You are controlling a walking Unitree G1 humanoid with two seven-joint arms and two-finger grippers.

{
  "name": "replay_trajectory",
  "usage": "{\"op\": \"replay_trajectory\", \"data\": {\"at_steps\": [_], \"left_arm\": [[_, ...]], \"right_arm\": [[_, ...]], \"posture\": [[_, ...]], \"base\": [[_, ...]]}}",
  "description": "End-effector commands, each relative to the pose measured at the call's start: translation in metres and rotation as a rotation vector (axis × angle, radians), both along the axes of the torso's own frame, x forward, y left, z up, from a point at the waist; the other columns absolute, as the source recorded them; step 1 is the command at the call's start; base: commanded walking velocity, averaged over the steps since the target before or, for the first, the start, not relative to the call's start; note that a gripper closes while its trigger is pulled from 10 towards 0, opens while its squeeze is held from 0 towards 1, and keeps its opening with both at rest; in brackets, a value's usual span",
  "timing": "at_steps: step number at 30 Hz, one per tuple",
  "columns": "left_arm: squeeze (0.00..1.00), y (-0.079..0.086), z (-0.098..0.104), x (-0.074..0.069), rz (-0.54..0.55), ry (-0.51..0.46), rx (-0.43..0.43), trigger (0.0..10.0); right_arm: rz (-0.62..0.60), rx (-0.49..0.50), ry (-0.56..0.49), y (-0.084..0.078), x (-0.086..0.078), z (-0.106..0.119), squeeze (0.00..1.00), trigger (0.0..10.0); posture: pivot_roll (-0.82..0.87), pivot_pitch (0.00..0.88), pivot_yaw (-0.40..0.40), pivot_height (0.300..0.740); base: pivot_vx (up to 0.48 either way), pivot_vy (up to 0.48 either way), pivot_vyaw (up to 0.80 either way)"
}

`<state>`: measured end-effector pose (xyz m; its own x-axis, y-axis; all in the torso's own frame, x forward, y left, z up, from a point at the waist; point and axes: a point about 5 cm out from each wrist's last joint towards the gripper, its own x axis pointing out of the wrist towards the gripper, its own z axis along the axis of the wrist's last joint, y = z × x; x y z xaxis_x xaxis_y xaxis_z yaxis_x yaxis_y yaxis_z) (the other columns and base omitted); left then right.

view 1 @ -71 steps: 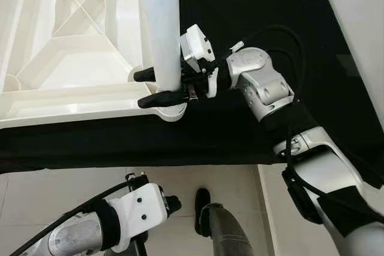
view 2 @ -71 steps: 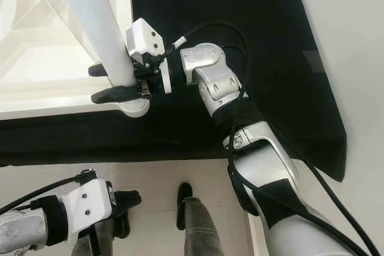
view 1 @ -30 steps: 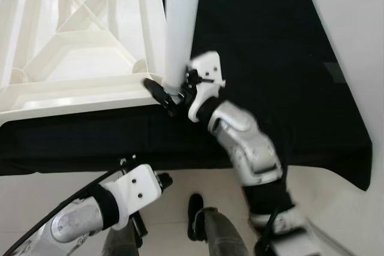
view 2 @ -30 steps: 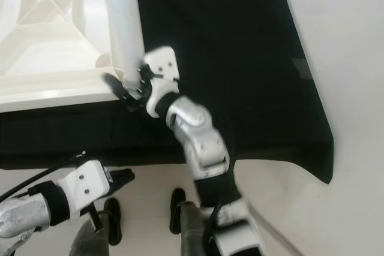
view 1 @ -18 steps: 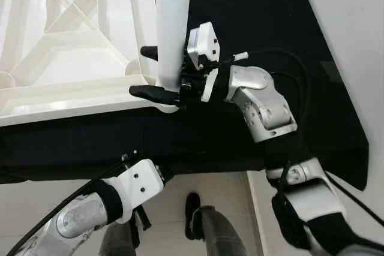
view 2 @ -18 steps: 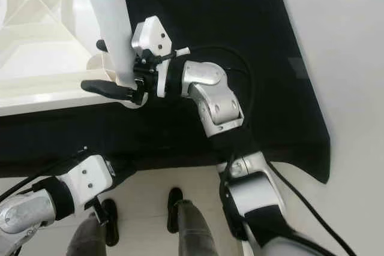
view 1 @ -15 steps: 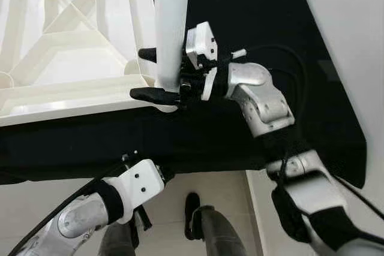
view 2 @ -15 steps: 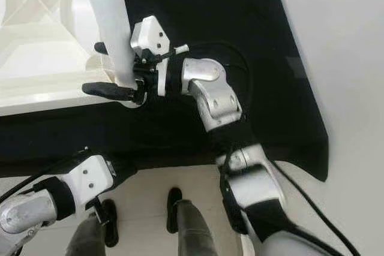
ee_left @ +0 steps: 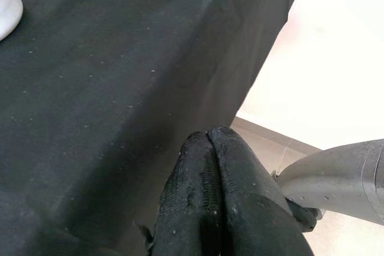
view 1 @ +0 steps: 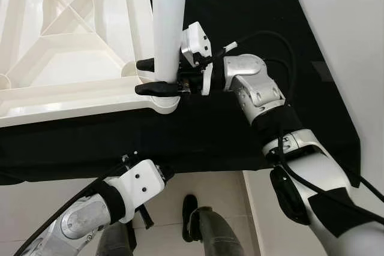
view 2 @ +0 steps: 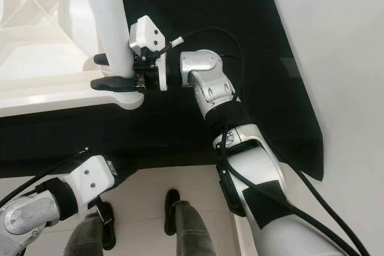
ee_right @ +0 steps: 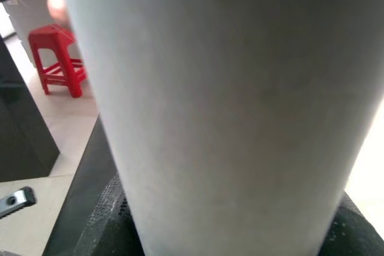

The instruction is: Building children table

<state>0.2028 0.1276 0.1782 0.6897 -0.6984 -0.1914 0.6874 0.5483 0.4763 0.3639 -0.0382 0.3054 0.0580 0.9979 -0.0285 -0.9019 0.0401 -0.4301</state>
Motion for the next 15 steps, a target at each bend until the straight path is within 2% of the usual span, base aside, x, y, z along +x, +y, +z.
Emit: {"op": "replay_trajectory", "data": {"at_steps": [1, 2, 4, 6, 8, 9, 10, 11, 12, 13, 14, 15], "left_arm": [[0.00, -0.006, -0.007, -0.005, -0.025, 0.032, -0.015, 10.0], [0.00, -0.007, -0.007, -0.004, -0.026, 0.029, -0.020, 10.0], [0.00, -0.007, -0.007, -0.004, -0.026, 0.029, -0.020, 10.0], [0.00, -0.008, -0.008, -0.003, -0.025, 0.027, -0.027, 10.0], [0.00, -0.011, -0.007, -0.004, -0.019, 0.028, -0.065, 10.0], [0.00, -0.011, -0.005, -0.003, -0.015, 0.027, -0.088, 10.0], [0.00, -0.011, -0.005, -0.003, -0.015, 0.027, -0.088, 10.0], [0.00, -0.012, -0.003, -0.003, -0.014, 0.026, -0.102, 10.0], [0.00, -0.012, -0.002, -0.002, -0.017, 0.025, -0.105, 10.0], [0.00, -0.012, -0.002, -0.002, -0.017, 0.025, -0.105, 10.0], [0.00, -0.013, -0.002, -0.002, -0.023, 0.026, -0.108, 10.0], [0.00, -0.013, -0.002, -0.002, -0.023, 0.026, -0.108, 10.0]], "right_arm": [[-0.084, -0.034, 0.060, -0.009, 0.007, -0.019, 0.00, 0.0], [-0.181, -0.027, 0.082, -0.023, 0.011, -0.029, 0.00, 0.0], [-0.181, -0.027, 0.082, -0.023, 0.011, -0.029, 0.00, 0.0], [-0.274, -0.034, 0.104, -0.037, 0.012, -0.038, 0.00, 0.0], [-0.722, 0.007, 0.169, -0.052, 0.023, -0.065, 0.00, 0.0], [-1.015, 0.075, 0.156, -0.060, 0.020, -0.080, 0.00, 0.0], [-1.015, 0.075, 0.156, -0.060, 0.020, -0.080, 0.00, 0.0], [-1.067, 0.082, 0.171, -0.056, 0.004, -0.098, 0.00, 0.0], [-1.085, 0.089, 0.234, -0.048, -0.014, -0.117, 0.00, 0.0], [-1.085, 0.089, 0.234, -0.048, -0.014, -0.117, 0.00, 0.0], [-1.051, 0.074, 0.264, -0.038, -0.027, -0.130, 0.00, 0.0], [-1.051, 0.074, 0.264, -0.038, -0.027, -0.130, 0.00, 0.0]], "posture": [[0.11, 0.320, -0.185, 0.740], [0.11, 0.326, -0.183, 0.740], [0.11, 0.326, -0.183, 0.740], [0.10, 0.330, -0.185, 0.740], [0.10, 0.333, -0.187, 0.740], [0.10, 0.337, -0.173, 0.740], [0.10, 0.337, -0.173, 0.740], [0.10, 0.341, -0.169, 0.740], [0.11, 0.359, -0.153, 0.740], [0.11, 0.359, -0.153, 0.740], [0.10, 0.335, -0.148, 0.740], [0.10, 0.335, -0.148, 0.740]], "base": [[0.000, 0.000, 0.00], [0.000, 0.000, 0.00], [0.000, 0.000, 0.00], [0.000, 0.000, 0.00], [0.000, 0.000, 0.00], [0.000, 0.000, 0.00], [0.000, 0.000, 0.00], [0.000, 0.000, 0.00], [0.000, 0.000, 0.00], [0.000, 0.000, 0.00], [0.000, 0.000, 0.00], [0.000, 0.000, 0.00]]}}
